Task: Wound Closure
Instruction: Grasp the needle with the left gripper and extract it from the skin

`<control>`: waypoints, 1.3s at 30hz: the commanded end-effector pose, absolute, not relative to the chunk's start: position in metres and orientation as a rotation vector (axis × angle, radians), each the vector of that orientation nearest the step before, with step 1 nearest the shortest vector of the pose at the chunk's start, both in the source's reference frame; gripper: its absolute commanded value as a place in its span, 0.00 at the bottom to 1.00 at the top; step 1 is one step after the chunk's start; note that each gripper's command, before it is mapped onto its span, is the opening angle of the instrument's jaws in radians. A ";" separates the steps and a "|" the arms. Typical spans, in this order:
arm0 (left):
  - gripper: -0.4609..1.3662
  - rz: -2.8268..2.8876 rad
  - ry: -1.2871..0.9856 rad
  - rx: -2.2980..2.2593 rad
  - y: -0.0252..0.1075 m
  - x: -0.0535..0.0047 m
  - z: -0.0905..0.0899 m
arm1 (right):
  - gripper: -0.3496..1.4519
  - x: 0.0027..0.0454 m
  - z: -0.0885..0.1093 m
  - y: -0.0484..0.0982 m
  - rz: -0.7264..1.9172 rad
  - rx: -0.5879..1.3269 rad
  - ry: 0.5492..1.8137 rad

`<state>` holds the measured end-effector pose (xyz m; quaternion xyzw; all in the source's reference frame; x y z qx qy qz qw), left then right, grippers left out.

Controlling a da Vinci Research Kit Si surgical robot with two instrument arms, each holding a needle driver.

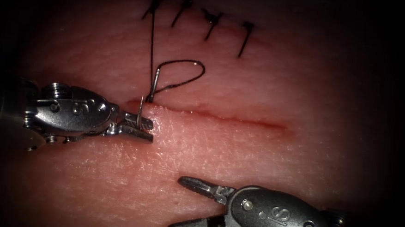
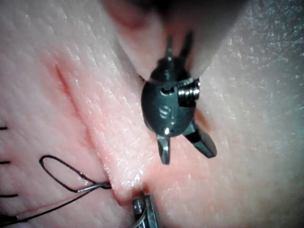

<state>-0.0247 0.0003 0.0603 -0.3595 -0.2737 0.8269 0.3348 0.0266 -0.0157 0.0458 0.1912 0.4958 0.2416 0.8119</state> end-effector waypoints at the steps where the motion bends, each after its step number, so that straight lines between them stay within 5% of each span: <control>1: 0.06 2.136 -0.756 -0.945 0.000 -0.0246 0.060 | 0.61 0.0265 0.046 -0.016 0.521 0.403 1.063; 12: 0.06 1.765 -1.091 -1.059 0.000 -0.0238 0.056 | 0.63 0.0262 0.048 -0.015 0.534 0.352 1.039; 39: 0.06 1.500 -1.384 -0.990 0.001 -0.0218 0.049 | 0.63 0.0263 0.049 -0.015 0.525 0.345 1.033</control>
